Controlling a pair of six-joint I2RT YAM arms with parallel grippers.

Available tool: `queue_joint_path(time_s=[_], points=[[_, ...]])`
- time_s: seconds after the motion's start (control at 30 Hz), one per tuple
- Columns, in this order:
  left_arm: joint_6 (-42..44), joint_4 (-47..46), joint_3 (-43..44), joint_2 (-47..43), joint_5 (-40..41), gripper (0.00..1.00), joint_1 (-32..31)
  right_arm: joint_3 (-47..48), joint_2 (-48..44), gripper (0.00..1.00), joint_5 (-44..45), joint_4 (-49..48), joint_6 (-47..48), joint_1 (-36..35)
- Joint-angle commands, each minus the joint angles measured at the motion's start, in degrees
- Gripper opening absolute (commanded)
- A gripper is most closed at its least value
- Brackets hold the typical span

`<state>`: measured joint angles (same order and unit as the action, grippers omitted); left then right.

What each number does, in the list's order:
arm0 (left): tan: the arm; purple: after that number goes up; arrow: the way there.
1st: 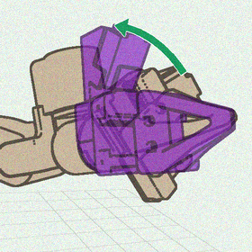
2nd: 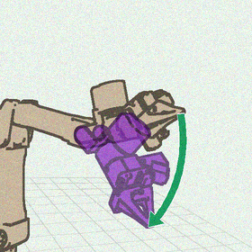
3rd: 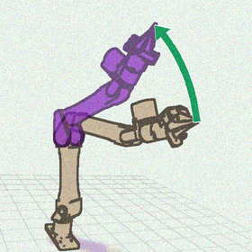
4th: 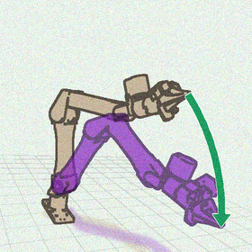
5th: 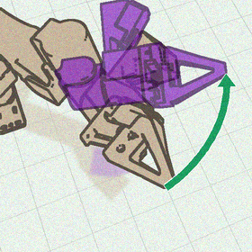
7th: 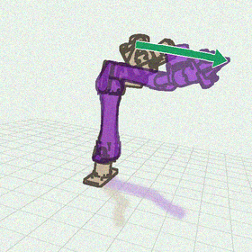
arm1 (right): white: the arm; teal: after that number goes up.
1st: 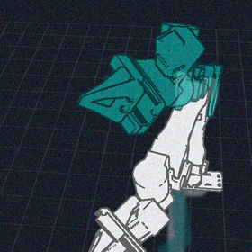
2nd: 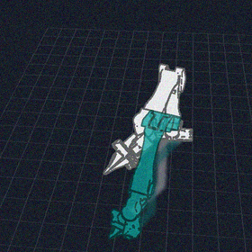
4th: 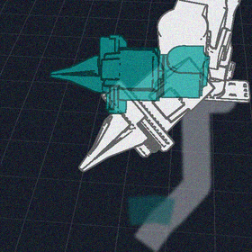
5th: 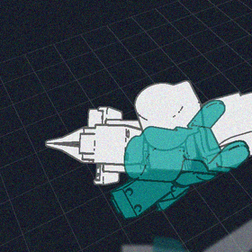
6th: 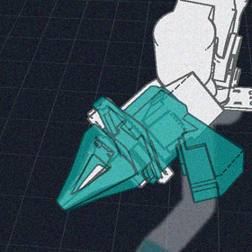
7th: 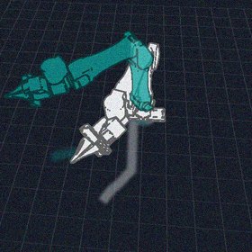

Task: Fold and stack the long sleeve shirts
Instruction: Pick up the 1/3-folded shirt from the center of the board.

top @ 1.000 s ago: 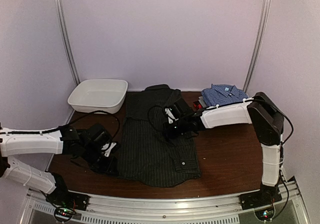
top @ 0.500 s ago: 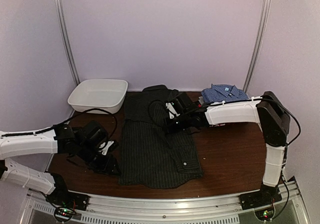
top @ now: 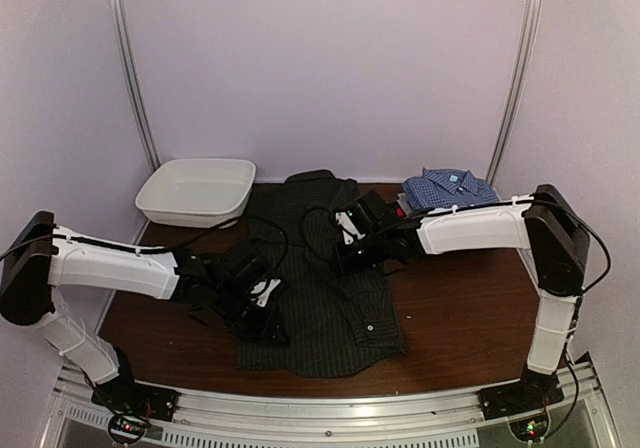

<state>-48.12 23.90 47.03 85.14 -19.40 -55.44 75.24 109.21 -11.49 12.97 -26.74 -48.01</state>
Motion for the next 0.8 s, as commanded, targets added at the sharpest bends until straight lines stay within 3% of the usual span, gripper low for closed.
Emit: queue_joint_path(time_s=[0.0,0.37,0.63,0.77], points=[[-1.7,-8.7,0.8,4.4,-3.0,0.27,-3.0,-2.3,-0.5,0.00,0.8,-1.2,0.0,-0.8],[-2.9,-12.3,-4.0,10.4,-4.1,0.26,-4.8,-2.8,2.8,0.00,0.0,-2.8,-0.8,-2.1],[-2.7,-5.3,0.9,1.2,-0.8,0.27,-5.2,-3.4,1.2,0.00,0.7,-2.0,-0.3,-2.2],[-1.9,-3.4,3.8,0.8,2.3,0.28,-3.6,-3.1,1.5,0.00,0.8,-1.7,-0.2,-2.3]])
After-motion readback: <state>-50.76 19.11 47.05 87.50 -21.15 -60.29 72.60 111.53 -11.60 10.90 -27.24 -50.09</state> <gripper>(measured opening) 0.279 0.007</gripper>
